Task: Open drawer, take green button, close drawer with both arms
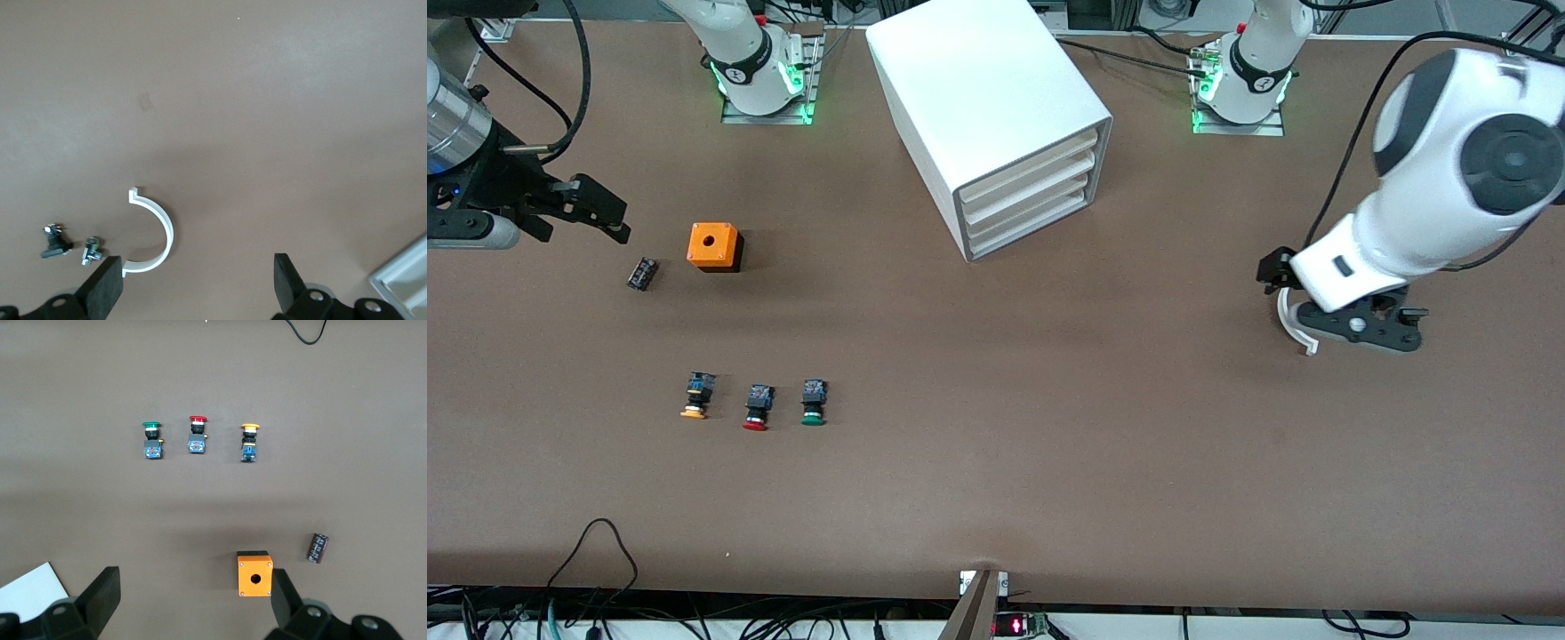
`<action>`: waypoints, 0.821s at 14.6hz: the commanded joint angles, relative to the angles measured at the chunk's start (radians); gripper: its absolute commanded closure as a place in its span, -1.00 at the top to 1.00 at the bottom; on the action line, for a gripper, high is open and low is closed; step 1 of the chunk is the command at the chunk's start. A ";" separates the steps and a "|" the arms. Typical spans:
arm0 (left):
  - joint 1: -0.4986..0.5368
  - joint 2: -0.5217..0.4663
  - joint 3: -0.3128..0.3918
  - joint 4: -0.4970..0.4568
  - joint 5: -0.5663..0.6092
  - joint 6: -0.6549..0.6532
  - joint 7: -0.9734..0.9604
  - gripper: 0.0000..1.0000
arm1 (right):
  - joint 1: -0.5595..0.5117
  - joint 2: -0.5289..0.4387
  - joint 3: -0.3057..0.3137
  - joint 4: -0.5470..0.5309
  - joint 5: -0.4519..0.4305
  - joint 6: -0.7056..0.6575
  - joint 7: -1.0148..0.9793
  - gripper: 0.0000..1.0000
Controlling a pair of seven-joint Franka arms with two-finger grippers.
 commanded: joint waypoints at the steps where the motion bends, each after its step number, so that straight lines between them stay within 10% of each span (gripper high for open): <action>1: -0.137 -0.083 0.251 -0.029 -0.155 -0.012 0.089 1.00 | -0.002 -0.011 0.000 0.003 -0.009 -0.013 0.003 1.00; 7: -0.347 -0.287 0.505 -0.209 -0.180 0.072 0.096 1.00 | -0.002 -0.013 -0.016 0.005 -0.006 -0.016 0.021 1.00; 12: -0.334 -0.357 0.510 -0.293 -0.171 0.079 0.112 1.00 | -0.004 0.003 -0.021 0.052 -0.006 -0.017 -0.017 1.00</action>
